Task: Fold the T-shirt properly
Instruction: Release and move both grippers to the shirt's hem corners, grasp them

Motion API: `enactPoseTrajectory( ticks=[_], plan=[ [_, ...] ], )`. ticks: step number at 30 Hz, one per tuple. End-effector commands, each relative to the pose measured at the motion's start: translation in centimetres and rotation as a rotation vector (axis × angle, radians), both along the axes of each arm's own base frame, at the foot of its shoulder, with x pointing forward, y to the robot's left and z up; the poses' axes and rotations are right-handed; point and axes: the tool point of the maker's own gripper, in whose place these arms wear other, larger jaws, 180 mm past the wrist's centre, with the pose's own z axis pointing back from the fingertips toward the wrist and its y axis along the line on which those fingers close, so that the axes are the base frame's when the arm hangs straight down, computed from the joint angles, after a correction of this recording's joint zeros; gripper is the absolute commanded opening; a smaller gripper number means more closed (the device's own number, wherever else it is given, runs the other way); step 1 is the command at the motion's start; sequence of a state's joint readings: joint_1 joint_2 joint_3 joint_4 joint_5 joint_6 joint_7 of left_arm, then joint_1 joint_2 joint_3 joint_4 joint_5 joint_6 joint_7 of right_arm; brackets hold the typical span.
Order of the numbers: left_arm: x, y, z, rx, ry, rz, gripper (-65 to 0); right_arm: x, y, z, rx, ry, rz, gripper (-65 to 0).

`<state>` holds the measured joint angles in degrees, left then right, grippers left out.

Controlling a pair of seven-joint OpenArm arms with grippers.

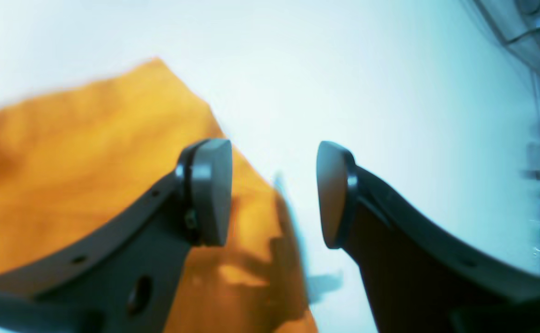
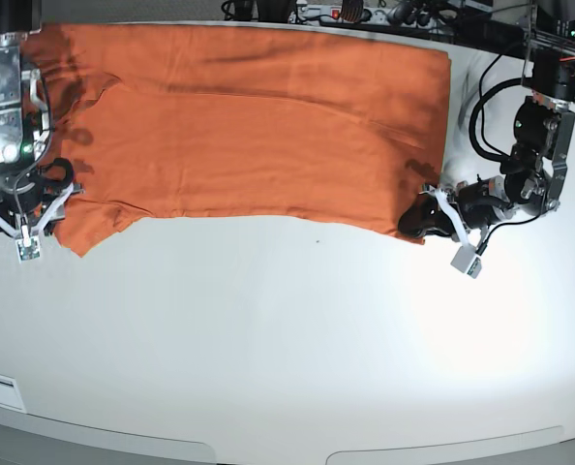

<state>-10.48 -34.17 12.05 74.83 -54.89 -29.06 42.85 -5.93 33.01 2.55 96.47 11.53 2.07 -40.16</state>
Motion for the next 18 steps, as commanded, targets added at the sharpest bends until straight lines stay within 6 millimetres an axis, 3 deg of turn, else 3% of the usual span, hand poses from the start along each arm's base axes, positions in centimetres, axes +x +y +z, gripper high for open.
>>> enactPoseTrajectory(
  ticks=[1,10,15,18],
  plan=[
    [0.3,1.0,0.1,0.049,-0.004,-0.004,-65.0,1.6,-0.7,1.4,0.015,-0.043,0.007,-33.3],
    [0.1,1.0,0.0,0.056,-0.001,-0.005,-65.0,5.8,-0.6,-2.6,0.415,0.146,0.049,-33.3],
    [-0.6,1.0,-0.7,0.055,0.018,-0.006,-65.0,6.2,-1.8,-4.1,0.478,0.224,0.041,-33.3],
    [-1.1,0.9,-1.1,0.050,0.030,-0.004,-65.0,5.5,-0.3,-4.6,0.597,0.293,0.081,-33.3]
  ],
)
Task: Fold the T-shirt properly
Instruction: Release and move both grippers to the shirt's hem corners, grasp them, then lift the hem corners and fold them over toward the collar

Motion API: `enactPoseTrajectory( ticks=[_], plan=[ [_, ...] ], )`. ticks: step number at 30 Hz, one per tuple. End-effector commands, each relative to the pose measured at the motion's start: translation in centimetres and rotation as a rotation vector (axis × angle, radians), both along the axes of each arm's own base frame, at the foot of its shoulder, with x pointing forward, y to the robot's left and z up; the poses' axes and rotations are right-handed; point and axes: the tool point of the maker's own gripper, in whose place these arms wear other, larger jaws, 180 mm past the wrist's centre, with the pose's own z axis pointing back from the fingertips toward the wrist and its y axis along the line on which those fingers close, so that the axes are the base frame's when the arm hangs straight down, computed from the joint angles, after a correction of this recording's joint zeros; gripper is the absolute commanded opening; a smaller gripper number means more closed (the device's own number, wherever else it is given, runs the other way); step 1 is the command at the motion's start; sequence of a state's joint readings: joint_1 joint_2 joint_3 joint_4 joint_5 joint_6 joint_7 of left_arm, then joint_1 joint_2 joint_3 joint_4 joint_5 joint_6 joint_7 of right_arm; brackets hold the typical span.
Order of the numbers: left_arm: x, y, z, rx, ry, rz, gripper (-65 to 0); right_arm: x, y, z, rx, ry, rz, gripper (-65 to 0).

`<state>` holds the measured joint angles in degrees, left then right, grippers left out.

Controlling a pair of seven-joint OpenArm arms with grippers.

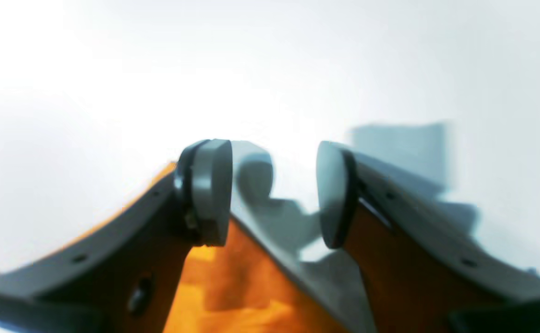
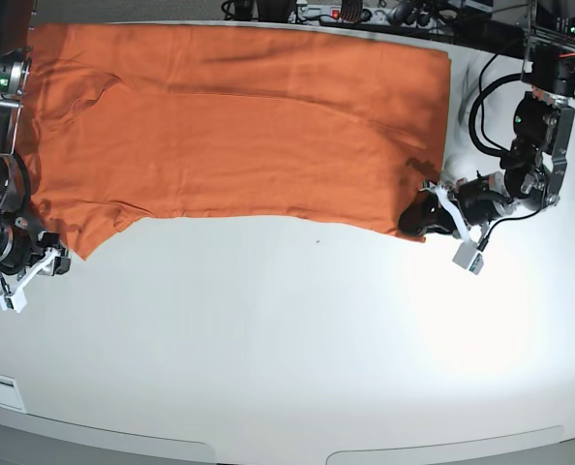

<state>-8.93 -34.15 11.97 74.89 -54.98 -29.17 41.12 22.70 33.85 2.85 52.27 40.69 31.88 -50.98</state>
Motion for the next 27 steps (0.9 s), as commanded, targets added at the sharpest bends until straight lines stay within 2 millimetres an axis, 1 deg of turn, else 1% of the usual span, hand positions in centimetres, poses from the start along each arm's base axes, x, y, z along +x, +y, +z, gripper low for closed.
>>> enactPoseTrajectory(
  ticks=[1,4,7,12,15,19,20,22,25,27],
  plan=[
    [-0.6,1.0,-0.7,0.062,0.031,-0.016,-65.0,0.1,0.0,1.1,0.031,-0.007,0.025,-33.3],
    [-0.8,1.0,-0.9,0.061,0.035,-0.015,-65.0,-0.8,1.4,1.3,0.101,0.024,0.088,-33.3],
    [-1.0,1.0,-1.1,0.062,0.042,-0.015,-65.0,-1.3,1.8,1.1,0.118,0.033,0.110,-33.3],
    [-1.0,1.0,-1.0,0.061,0.041,-0.015,-65.0,-3.1,2.1,-0.5,0.125,0.077,0.132,-33.3],
    [-1.0,1.0,-1.1,0.062,0.042,-0.015,-65.0,-4.3,2.9,-1.1,0.179,0.103,0.136,-33.3],
    [-1.0,0.9,-1.0,0.054,0.042,-0.014,-65.0,-5.4,4.3,-1.0,0.272,0.140,0.149,-34.0],
    [-1.0,0.9,-1.0,0.054,0.041,-0.014,-65.0,-5.4,4.4,-1.0,0.280,0.139,0.150,-36.0],
    [-1.0,0.9,-0.9,0.052,0.042,-0.013,-65.0,-5.0,4.3,-0.8,0.281,0.121,0.144,-44.9],
    [-0.9,0.9,-0.8,0.049,0.039,-0.013,-65.0,-3.8,4.2,-0.1,0.291,0.053,0.120,-65.0],
    [-0.7,0.8,-0.6,0.043,0.035,-0.011,-65.0,-3.1,4.2,0.4,0.300,0.009,0.104,-65.0]
  ],
)
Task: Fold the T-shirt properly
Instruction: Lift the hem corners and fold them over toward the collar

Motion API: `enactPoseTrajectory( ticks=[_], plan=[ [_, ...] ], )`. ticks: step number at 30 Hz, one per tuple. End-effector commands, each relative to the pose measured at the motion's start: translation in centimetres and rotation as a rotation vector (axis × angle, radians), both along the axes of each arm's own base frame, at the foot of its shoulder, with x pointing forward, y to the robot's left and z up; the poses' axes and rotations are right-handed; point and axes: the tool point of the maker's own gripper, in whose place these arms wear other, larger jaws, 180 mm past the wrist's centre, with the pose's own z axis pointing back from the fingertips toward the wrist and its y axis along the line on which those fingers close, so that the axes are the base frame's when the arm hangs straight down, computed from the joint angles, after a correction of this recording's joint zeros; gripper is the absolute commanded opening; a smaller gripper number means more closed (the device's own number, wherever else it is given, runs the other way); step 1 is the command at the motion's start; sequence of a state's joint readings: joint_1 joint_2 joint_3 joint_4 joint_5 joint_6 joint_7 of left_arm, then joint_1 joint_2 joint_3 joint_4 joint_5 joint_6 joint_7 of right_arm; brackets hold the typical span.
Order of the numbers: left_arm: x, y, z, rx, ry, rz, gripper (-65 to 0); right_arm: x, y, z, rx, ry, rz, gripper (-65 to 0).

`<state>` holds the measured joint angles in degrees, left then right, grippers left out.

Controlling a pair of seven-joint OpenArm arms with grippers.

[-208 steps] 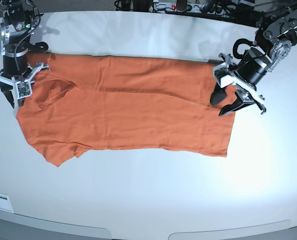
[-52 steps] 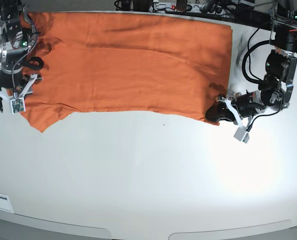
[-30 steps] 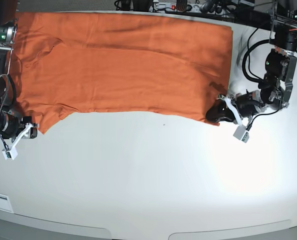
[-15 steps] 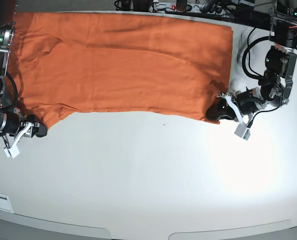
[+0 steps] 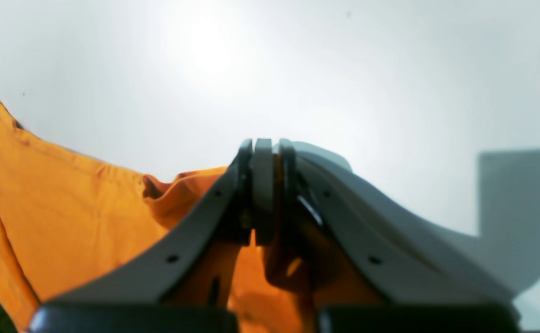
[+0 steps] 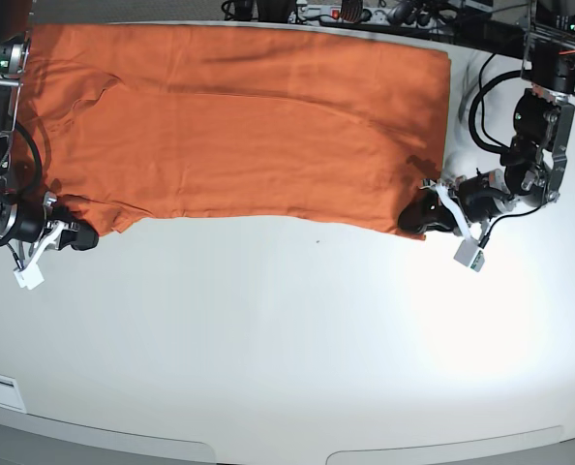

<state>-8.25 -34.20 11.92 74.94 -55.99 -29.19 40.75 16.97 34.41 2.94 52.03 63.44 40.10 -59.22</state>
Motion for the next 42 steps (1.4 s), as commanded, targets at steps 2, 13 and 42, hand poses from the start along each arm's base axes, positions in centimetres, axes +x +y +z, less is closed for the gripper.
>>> enactPoseTrajectory(
  ticks=[2,13,42],
  plan=[
    [-0.1,0.9,-0.3,0.063,0.021,-0.018,-65.0,1.4,-0.9,1.5,-0.015,-0.060,-0.024,-65.0],
    [3.1,1.3,2.3,0.091,-0.084,-0.009,-65.0,5.0,-2.5,4.1,-0.145,-0.171,-0.027,-65.0],
    [15.0,-0.9,13.6,0.124,-0.519,0.044,-65.0,13.2,-4.0,14.1,-0.257,-0.519,-0.087,-65.0]
  ],
)
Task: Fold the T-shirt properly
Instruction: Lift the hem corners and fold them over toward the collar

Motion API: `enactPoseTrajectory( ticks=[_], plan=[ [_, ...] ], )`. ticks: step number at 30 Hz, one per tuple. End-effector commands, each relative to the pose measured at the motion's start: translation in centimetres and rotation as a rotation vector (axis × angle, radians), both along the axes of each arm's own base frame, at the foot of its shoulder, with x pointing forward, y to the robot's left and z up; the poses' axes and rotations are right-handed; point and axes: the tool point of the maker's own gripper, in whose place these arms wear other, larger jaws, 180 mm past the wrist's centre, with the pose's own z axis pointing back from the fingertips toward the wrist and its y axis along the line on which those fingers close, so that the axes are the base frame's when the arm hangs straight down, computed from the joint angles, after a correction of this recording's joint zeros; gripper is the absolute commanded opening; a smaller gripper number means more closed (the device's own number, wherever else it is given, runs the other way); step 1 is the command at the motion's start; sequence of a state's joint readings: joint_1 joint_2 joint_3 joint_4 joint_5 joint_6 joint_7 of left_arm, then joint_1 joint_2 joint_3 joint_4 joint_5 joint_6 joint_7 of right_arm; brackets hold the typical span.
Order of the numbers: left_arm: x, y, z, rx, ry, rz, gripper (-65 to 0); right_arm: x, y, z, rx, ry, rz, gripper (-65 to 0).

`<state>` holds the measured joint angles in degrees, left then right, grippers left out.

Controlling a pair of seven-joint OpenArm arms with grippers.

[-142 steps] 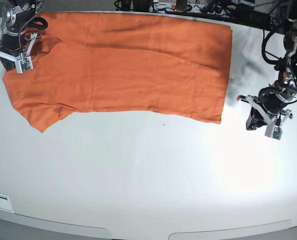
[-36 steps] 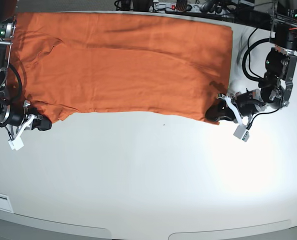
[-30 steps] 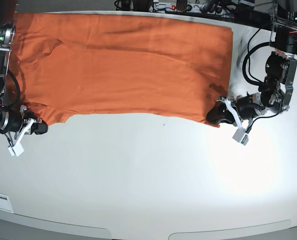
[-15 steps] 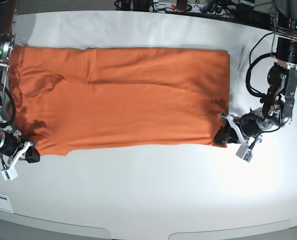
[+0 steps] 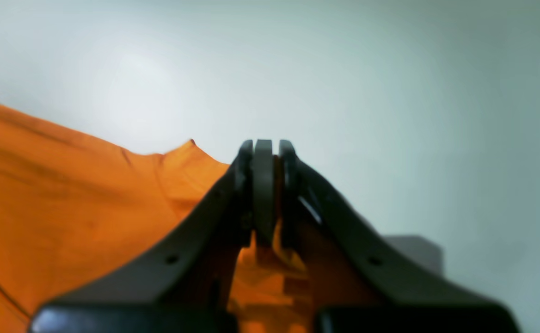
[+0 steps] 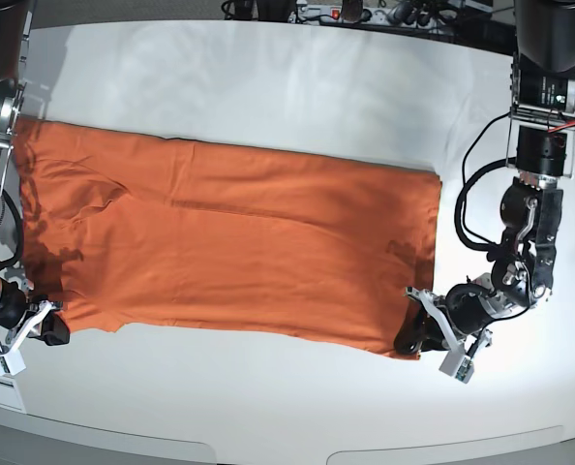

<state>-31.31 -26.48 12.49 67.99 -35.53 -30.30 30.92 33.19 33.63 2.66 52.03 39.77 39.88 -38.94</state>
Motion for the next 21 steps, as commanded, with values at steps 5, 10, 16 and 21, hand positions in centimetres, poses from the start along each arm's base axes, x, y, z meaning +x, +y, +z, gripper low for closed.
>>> enactPoseTrajectory(
  ticks=[5,10,16,21],
  plan=[
    [1.2,0.2,2.4,-0.074,-0.036,-0.042,-65.0,1.0,-0.8,2.7,-0.007,-0.070,-0.009,-65.0],
    [-0.9,-1.4,1.6,-0.133,0.072,-0.154,-65.0,0.2,-0.1,1.9,0.048,-0.005,0.008,-65.0],
    [-2.8,-1.6,1.4,-0.215,0.184,-0.203,-65.0,-2.3,0.8,-1.0,0.124,0.106,0.031,-65.0],
    [-3.7,-1.2,1.3,-0.232,0.232,-0.225,-65.0,-4.0,0.5,-2.0,0.092,0.128,0.043,-65.0]
  ],
)
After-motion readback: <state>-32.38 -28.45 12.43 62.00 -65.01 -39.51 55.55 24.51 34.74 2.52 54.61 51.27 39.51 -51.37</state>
